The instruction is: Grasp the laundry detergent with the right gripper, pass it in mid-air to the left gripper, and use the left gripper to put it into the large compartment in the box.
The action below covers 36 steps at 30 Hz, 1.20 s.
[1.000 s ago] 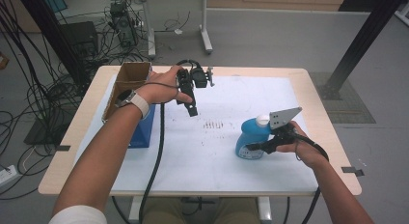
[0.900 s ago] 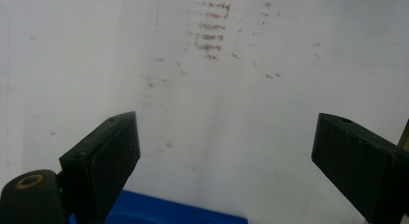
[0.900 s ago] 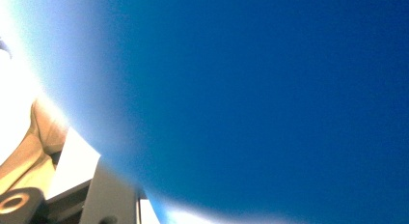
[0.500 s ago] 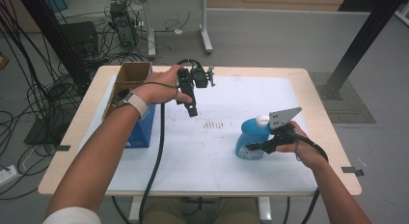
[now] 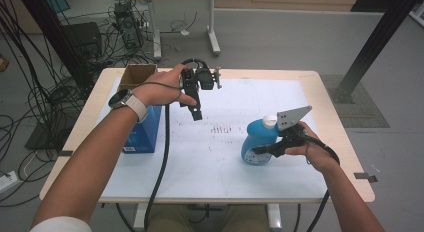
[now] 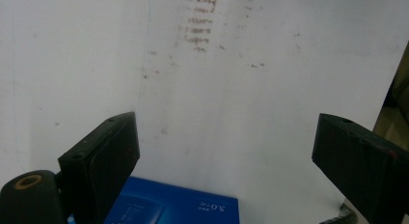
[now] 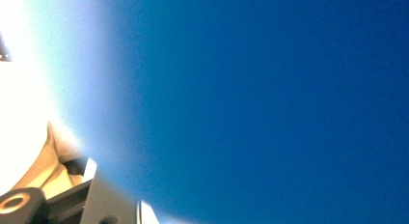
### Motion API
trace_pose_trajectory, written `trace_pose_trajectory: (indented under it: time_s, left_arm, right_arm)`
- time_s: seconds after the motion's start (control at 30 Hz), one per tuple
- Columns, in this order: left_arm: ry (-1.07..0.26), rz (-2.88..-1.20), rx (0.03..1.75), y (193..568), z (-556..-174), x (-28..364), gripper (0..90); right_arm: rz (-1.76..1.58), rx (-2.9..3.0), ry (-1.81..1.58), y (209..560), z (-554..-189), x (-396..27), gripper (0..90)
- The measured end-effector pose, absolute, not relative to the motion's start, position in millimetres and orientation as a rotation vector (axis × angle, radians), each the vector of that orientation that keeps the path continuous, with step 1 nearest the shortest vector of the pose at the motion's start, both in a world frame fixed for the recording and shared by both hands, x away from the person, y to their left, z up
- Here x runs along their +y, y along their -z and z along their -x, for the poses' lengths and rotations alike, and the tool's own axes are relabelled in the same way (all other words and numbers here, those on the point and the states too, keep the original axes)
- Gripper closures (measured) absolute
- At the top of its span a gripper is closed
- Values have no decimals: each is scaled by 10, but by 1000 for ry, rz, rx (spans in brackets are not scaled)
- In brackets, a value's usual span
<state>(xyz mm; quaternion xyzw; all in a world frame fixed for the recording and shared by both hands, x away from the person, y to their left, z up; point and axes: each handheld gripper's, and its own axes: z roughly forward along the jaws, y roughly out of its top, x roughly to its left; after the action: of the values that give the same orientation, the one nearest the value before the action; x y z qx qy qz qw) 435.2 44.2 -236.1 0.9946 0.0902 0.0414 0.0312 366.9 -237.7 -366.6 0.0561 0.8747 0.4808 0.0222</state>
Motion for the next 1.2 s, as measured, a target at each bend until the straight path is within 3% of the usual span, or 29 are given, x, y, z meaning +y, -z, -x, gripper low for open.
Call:
trace_pose_trajectory:
  time_s: [1.2]
  left_arm:
    - [-81,-3095,124,1749,-3938,194,97]
  right_arm:
    - [-282,2769,-1455,3279,-3454,-2065,441]
